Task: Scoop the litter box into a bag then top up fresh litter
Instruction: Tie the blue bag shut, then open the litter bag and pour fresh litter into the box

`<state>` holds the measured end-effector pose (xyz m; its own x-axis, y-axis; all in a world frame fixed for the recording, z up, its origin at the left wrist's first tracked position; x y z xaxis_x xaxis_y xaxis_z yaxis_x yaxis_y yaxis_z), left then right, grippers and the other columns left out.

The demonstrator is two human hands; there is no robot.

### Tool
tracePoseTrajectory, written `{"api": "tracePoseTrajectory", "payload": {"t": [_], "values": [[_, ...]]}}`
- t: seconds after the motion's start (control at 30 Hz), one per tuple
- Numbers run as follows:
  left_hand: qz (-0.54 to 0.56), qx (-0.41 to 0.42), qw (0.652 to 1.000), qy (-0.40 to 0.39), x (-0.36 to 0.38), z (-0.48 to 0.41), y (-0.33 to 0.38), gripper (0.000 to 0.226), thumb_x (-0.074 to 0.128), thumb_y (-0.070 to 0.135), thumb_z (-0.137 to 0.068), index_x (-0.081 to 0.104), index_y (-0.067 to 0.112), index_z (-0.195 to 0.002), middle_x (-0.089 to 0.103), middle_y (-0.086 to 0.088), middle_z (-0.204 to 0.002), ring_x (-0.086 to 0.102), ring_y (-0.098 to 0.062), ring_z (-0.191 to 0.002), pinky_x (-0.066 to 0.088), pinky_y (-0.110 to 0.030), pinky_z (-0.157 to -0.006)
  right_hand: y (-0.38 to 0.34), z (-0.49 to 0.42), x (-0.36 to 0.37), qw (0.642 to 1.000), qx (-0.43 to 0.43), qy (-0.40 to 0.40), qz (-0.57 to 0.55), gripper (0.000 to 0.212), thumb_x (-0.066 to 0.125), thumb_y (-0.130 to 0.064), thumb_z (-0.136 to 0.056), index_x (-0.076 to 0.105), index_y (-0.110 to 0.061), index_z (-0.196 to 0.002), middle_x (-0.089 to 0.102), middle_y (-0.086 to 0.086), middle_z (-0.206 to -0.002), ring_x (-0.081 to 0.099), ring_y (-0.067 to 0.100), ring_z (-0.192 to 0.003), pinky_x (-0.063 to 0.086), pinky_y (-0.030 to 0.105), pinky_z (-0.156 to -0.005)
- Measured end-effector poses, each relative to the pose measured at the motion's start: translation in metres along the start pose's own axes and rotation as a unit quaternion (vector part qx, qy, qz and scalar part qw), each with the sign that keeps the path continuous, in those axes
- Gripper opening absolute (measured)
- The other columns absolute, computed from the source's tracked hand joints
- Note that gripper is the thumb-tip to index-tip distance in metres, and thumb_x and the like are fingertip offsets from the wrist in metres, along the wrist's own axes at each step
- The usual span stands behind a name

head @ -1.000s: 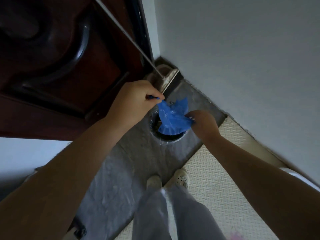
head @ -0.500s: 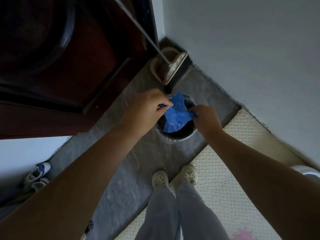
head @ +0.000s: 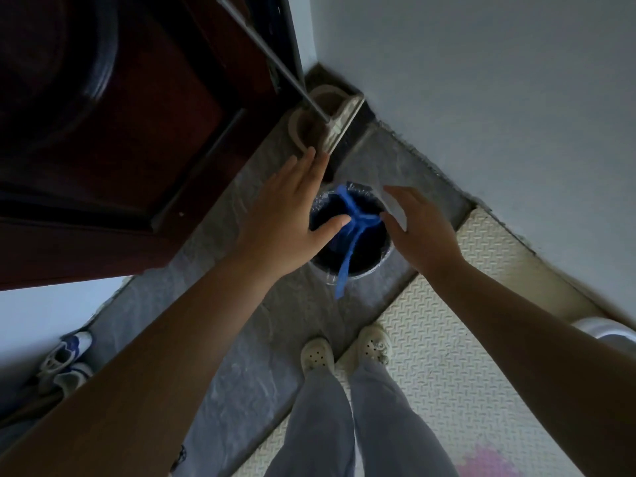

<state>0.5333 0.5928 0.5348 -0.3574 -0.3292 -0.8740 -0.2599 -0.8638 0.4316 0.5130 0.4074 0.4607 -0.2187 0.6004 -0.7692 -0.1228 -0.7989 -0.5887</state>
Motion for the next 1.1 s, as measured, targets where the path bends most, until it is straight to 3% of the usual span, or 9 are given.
{"api": "tracePoseTrajectory", "payload": {"t": [0.13,0.3,0.4,0.63,0.8,1.1], "values": [[-0.039,-0.002,0.999,-0.019,-0.003,0.010,0.008,0.083,0.036,0.063,-0.089,0.006,0.020,-0.153,0.004,-0.003,-0.161,0.001,-0.021,-0.148,0.017,-0.046,-0.118,-0.002,0.016,-0.022,1.000,0.017,0.013,0.014,0.043,0.050,-0.035,-0.095,0.046,-0.022,-0.136,0.050,-0.004,-0.136,0.052,0.017,-0.119,0.045,0.031,-0.091],[-0.059,0.025,0.998,-0.023,-0.031,0.023,0.038,0.080,0.030,0.061,-0.090,0.002,0.020,-0.153,0.000,-0.002,-0.161,-0.003,-0.020,-0.148,0.007,-0.042,-0.120,-0.017,0.044,-0.067,0.998,0.015,0.045,0.032,0.046,0.048,-0.039,-0.095,0.046,-0.021,-0.137,0.050,-0.002,-0.138,0.049,0.018,-0.124,0.039,0.028,-0.095],[-0.078,0.055,0.995,-0.012,-0.060,0.037,0.070,0.079,0.027,0.062,-0.090,0.001,0.020,-0.153,-0.001,-0.003,-0.161,-0.002,-0.021,-0.148,0.003,-0.039,-0.117,-0.037,0.066,-0.106,0.996,0.012,0.076,0.035,0.046,0.049,-0.038,-0.095,0.047,-0.020,-0.137,0.050,0.000,-0.137,0.048,0.020,-0.125,0.040,0.032,-0.099],[-0.127,0.126,0.983,0.032,-0.148,0.084,0.165,0.077,0.028,0.061,-0.093,0.002,0.021,-0.153,0.001,-0.002,-0.161,-0.001,-0.021,-0.148,0.005,-0.041,-0.118,-0.100,0.152,-0.229,0.979,0.003,0.195,0.054,0.053,0.050,-0.040,-0.094,0.043,-0.016,-0.141,0.046,0.001,-0.142,0.041,0.018,-0.131,0.032,0.028,-0.105],[-0.146,0.176,0.972,0.054,-0.206,0.119,0.241,0.074,0.027,0.060,-0.094,0.003,0.023,-0.153,0.004,-0.003,-0.161,0.002,-0.023,-0.148,0.008,-0.045,-0.118,-0.143,0.237,-0.325,0.955,-0.010,0.281,0.095,0.064,0.042,-0.049,-0.092,0.038,-0.009,-0.143,0.041,0.007,-0.147,0.035,0.022,-0.136,0.028,0.033,-0.112],[-0.177,0.237,0.953,0.070,-0.252,0.189,0.399,0.073,0.016,0.062,-0.092,-0.003,0.027,-0.152,-0.004,0.001,-0.161,-0.004,-0.020,-0.148,0.002,-0.044,-0.118,-0.136,0.383,-0.441,0.925,0.033,0.346,0.154,0.084,0.023,-0.065,-0.085,0.022,-0.013,-0.150,0.021,0.004,-0.157,0.015,0.019,-0.145,0.013,0.032,-0.118]]}}
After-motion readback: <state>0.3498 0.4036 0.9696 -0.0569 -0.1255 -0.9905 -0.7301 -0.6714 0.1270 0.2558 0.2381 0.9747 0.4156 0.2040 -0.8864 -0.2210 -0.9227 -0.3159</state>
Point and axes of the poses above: each hand's wrist, its own z-axis away from the middle knuckle, its own x-axis out of the palm, y = z × x, the point moved 8 cm from there along -z, towards the middle knuckle
